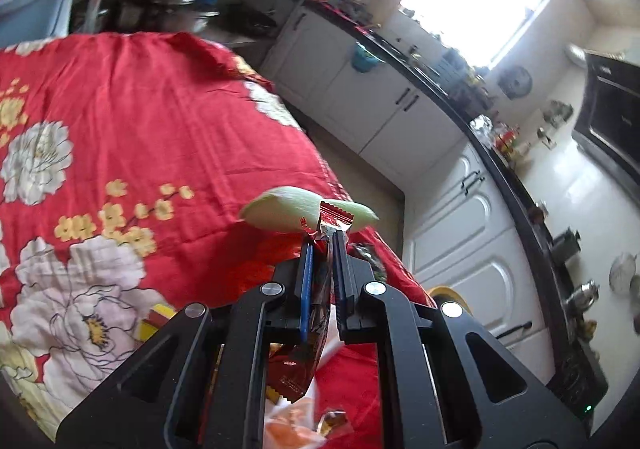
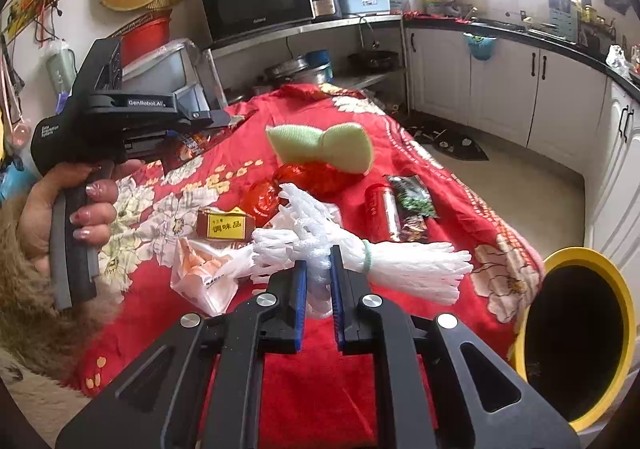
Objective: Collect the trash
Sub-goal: 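Carry both items over the yellow bin and open both tools to release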
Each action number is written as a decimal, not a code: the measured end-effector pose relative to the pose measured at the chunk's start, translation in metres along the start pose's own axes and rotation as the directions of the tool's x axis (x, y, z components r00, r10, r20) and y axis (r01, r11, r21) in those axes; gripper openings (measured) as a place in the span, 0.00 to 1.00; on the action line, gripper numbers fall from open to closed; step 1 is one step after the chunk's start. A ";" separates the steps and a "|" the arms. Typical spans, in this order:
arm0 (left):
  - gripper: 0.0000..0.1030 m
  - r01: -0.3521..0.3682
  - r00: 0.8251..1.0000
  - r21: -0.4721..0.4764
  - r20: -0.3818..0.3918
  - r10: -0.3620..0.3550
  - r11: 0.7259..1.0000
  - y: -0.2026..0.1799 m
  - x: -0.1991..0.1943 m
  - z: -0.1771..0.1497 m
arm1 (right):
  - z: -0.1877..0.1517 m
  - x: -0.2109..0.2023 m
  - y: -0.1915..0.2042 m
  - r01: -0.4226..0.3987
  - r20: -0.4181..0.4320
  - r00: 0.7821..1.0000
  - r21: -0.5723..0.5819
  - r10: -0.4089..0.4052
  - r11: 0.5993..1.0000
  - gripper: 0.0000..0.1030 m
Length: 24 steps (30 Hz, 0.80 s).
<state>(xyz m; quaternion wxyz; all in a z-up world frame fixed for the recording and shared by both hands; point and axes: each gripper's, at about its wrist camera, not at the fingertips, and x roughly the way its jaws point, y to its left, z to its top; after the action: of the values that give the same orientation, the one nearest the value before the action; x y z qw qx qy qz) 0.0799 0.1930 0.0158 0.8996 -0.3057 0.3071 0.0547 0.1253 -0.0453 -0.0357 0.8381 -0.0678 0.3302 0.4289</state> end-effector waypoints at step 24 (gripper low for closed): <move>0.05 0.097 0.995 0.243 -0.038 -0.091 0.965 -0.105 0.039 -0.025 | -0.006 -0.058 -0.057 0.148 0.096 0.982 0.120 -0.160 0.982 0.10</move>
<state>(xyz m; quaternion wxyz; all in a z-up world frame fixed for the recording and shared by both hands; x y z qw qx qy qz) 0.1281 0.0899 0.0318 0.9278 -0.2074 0.3086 -0.0304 0.1421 -0.1224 -0.0141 0.8875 -0.0231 0.3028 0.3467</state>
